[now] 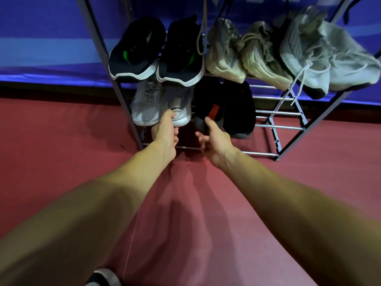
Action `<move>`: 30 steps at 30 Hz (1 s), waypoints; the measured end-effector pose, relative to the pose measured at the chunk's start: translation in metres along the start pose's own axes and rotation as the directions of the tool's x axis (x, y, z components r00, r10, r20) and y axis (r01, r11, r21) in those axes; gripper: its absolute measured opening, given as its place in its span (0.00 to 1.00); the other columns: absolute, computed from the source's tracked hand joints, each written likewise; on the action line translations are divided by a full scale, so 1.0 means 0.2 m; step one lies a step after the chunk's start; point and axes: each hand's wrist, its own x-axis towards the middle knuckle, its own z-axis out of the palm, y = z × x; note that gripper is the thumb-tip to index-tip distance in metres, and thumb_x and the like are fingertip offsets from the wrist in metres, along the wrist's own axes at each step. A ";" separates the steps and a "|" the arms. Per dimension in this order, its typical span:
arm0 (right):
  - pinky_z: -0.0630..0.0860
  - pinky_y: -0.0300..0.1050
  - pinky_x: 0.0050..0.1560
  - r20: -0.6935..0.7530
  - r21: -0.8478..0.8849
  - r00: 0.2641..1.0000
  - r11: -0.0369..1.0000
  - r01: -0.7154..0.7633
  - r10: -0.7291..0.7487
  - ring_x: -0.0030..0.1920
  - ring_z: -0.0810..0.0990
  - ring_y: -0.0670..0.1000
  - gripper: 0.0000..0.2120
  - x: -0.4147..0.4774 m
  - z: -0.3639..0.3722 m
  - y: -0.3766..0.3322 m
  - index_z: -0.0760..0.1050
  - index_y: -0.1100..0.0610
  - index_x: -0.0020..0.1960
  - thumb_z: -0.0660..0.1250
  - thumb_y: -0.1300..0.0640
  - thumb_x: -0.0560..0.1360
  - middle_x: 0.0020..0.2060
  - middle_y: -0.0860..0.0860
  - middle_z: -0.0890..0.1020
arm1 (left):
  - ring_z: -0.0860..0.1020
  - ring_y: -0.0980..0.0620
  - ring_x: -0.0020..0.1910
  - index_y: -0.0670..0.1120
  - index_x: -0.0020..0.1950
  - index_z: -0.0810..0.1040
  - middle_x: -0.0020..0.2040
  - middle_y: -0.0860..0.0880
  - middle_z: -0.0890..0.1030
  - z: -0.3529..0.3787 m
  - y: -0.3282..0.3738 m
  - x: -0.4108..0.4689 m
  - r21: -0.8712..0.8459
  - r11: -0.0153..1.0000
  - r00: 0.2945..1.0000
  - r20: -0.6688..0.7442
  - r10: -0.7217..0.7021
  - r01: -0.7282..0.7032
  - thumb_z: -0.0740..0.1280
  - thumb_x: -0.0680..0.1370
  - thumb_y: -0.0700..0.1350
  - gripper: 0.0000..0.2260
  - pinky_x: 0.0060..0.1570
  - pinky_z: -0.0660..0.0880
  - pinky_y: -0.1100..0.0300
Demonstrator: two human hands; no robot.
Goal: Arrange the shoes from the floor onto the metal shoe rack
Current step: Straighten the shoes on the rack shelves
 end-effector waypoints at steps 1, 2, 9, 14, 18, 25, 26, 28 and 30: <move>0.65 0.38 0.28 0.023 -0.038 1.000 0.999 -0.019 0.020 0.24 0.74 0.44 0.26 -0.01 0.00 0.00 0.74 0.62 0.63 0.68 0.41 0.77 0.39 0.54 0.85 | 0.66 0.56 0.25 0.47 0.37 0.76 0.29 0.51 0.73 -0.01 0.01 -0.01 -0.033 0.999 0.999 -0.022 0.025 -0.026 0.70 0.70 0.51 0.08 0.24 0.62 0.63; 0.65 0.38 0.28 0.072 -0.096 0.995 0.994 -0.058 0.065 0.25 0.74 0.45 0.28 -0.03 -0.01 0.00 0.76 0.63 0.61 0.66 0.38 0.77 0.39 0.54 0.85 | 0.66 0.55 0.25 0.47 0.36 0.76 0.29 0.51 0.72 -0.03 0.01 -0.02 -0.059 0.997 0.997 -0.050 0.051 -0.054 0.70 0.69 0.51 0.08 0.24 0.61 0.62; 0.67 0.35 0.34 0.326 -0.193 0.940 0.980 -0.042 0.105 0.32 0.76 0.43 0.27 -0.11 0.10 -0.09 0.79 0.57 0.59 0.64 0.34 0.76 0.43 0.49 0.87 | 0.60 0.55 0.23 0.50 0.34 0.72 0.29 0.53 0.68 -0.18 0.09 -0.03 -0.145 0.986 0.996 0.016 0.089 -0.086 0.66 0.63 0.50 0.06 0.22 0.56 0.62; 0.64 0.35 0.24 0.100 0.084 0.981 0.984 0.156 -0.164 0.26 0.71 0.44 0.17 -0.09 0.18 -0.18 0.79 0.59 0.57 0.69 0.46 0.77 0.38 0.55 0.83 | 0.55 0.55 0.24 0.51 0.32 0.67 0.27 0.55 0.65 -0.25 0.11 -0.04 -0.110 0.993 0.995 0.084 0.059 -0.050 0.63 0.67 0.49 0.06 0.26 0.51 0.61; 0.61 0.37 0.23 0.020 0.020 0.986 0.986 0.167 -0.168 0.25 0.67 0.46 0.14 -0.12 0.15 -0.16 0.80 0.61 0.51 0.66 0.52 0.74 0.44 0.61 0.87 | 0.60 0.56 0.24 0.51 0.36 0.73 0.31 0.54 0.71 -0.26 0.11 -0.02 -0.103 0.993 0.995 0.076 0.063 -0.055 0.65 0.68 0.53 0.07 0.23 0.57 0.63; 0.62 0.35 0.21 0.052 0.106 0.993 0.990 0.097 -0.103 0.24 0.69 0.44 0.11 -0.17 0.10 -0.15 0.78 0.58 0.53 0.69 0.55 0.73 0.51 0.62 0.86 | 0.74 0.56 0.36 0.52 0.55 0.81 0.47 0.51 0.80 -0.15 0.07 -0.05 -0.081 0.996 0.979 0.204 -0.019 0.036 0.73 0.72 0.59 0.17 0.33 0.66 0.63; 0.62 0.35 0.22 0.062 0.108 0.994 0.990 0.088 -0.095 0.24 0.69 0.43 0.10 -0.19 0.09 -0.14 0.78 0.58 0.53 0.69 0.55 0.74 0.51 0.62 0.86 | 0.75 0.56 0.36 0.53 0.58 0.80 0.49 0.52 0.80 -0.13 0.06 -0.06 -0.078 0.996 0.976 0.218 -0.024 0.042 0.74 0.70 0.58 0.19 0.33 0.66 0.63; 0.62 0.34 0.24 0.088 0.117 0.993 0.991 0.065 -0.076 0.24 0.69 0.44 0.08 -0.22 0.04 -0.13 0.78 0.57 0.52 0.68 0.55 0.75 0.50 0.62 0.86 | 0.75 0.57 0.35 0.52 0.63 0.79 0.51 0.52 0.79 -0.10 0.06 -0.09 -0.087 0.996 0.980 0.200 -0.015 0.033 0.77 0.65 0.58 0.28 0.30 0.66 0.65; 0.63 0.34 0.25 0.084 0.118 0.994 0.991 0.057 -0.067 0.25 0.69 0.45 0.06 -0.23 -0.02 -0.13 0.76 0.55 0.49 0.67 0.52 0.77 0.47 0.59 0.87 | 0.74 0.58 0.31 0.49 0.63 0.79 0.48 0.52 0.78 -0.08 0.07 -0.10 -0.105 0.995 0.986 0.167 0.018 -0.001 0.77 0.63 0.57 0.30 0.27 0.66 0.65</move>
